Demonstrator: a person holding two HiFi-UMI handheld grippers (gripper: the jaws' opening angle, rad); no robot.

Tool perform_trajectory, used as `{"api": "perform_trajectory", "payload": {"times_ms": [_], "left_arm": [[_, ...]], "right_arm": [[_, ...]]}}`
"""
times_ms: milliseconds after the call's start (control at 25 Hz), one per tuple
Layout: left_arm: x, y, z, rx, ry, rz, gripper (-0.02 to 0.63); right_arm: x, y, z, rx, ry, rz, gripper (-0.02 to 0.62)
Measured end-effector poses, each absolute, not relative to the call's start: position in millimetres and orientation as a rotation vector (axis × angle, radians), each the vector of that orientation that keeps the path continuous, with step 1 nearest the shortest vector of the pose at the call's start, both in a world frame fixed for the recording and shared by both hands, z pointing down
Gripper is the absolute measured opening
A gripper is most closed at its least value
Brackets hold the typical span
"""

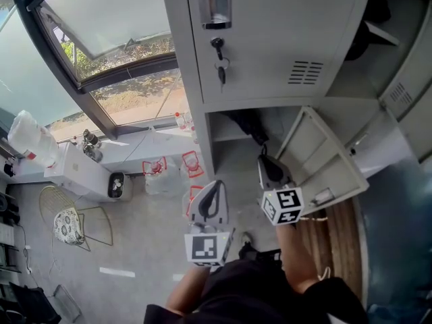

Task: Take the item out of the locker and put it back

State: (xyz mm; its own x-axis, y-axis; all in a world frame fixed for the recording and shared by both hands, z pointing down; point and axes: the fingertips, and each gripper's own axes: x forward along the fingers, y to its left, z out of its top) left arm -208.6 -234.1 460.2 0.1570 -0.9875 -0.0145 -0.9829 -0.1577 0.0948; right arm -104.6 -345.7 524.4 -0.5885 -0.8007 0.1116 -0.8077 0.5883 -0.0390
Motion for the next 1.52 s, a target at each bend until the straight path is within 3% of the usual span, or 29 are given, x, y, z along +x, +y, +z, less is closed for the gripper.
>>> {"api": "perform_trajectory", "payload": {"times_ms": [440, 1520], "left_arm": [[-205.3, -222.2, 462.9, 2.343, -1.978, -0.135, -0.008], [-206.3, -221.1, 459.6, 2.342, -1.978, -0.158, -0.008]], "right_arm": [[-88.1, -287.9, 523.0, 1.378, -2.763, 0.182, -0.004], [-91.6, -280.2, 522.0, 1.352, -2.741, 0.127, -0.006]]}}
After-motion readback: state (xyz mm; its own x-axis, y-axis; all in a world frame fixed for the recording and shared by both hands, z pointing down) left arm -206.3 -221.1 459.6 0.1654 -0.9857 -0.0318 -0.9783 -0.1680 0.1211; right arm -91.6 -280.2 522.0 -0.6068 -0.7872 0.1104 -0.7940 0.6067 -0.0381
